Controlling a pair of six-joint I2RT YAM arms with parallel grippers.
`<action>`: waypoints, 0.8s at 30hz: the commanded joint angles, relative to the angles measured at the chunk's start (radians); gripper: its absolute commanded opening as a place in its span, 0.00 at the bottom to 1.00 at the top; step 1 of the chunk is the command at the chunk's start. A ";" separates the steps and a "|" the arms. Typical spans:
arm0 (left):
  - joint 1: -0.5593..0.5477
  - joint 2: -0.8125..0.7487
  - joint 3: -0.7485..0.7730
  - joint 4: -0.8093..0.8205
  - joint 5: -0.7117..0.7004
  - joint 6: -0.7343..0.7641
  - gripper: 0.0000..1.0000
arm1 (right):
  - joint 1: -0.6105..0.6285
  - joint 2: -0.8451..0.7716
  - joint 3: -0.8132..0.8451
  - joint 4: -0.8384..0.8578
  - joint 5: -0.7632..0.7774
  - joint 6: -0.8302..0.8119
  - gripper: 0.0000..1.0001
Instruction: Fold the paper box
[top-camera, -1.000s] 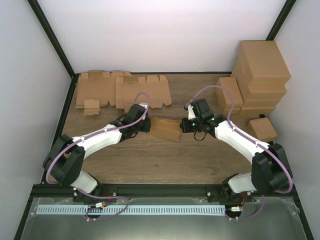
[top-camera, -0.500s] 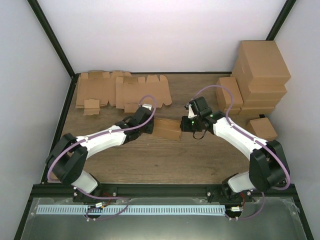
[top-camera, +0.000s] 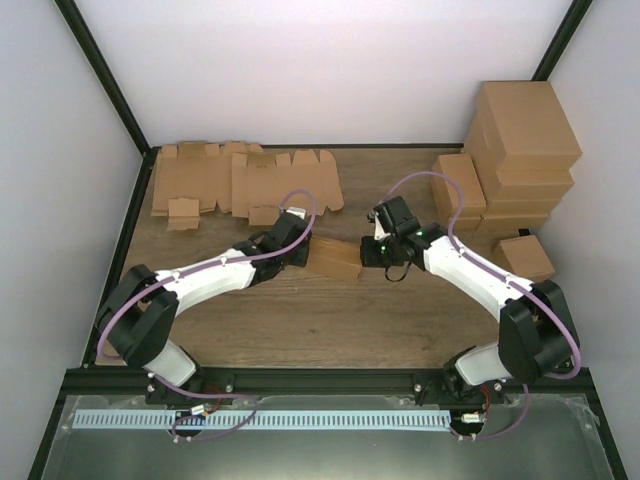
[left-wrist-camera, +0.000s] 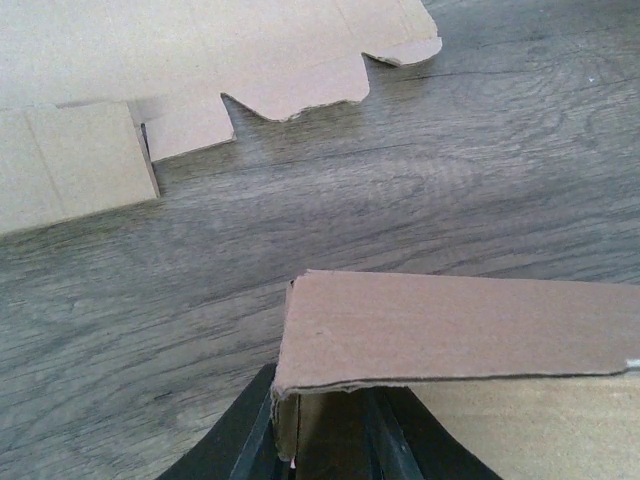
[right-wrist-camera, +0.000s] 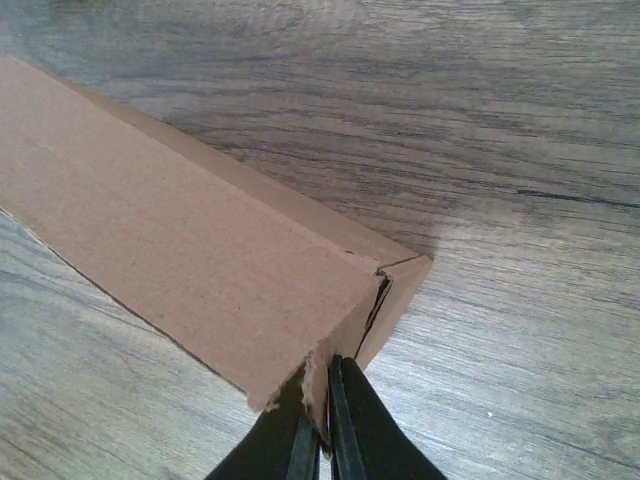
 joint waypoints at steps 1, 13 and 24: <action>-0.010 0.047 -0.004 -0.093 0.036 -0.009 0.22 | 0.041 0.013 0.026 -0.012 0.040 0.001 0.04; -0.010 0.043 -0.005 -0.098 0.047 -0.022 0.21 | 0.068 0.009 0.000 0.042 0.069 0.056 0.06; -0.009 0.045 -0.002 -0.107 0.046 -0.022 0.19 | 0.130 0.035 -0.038 -0.003 0.217 0.064 0.06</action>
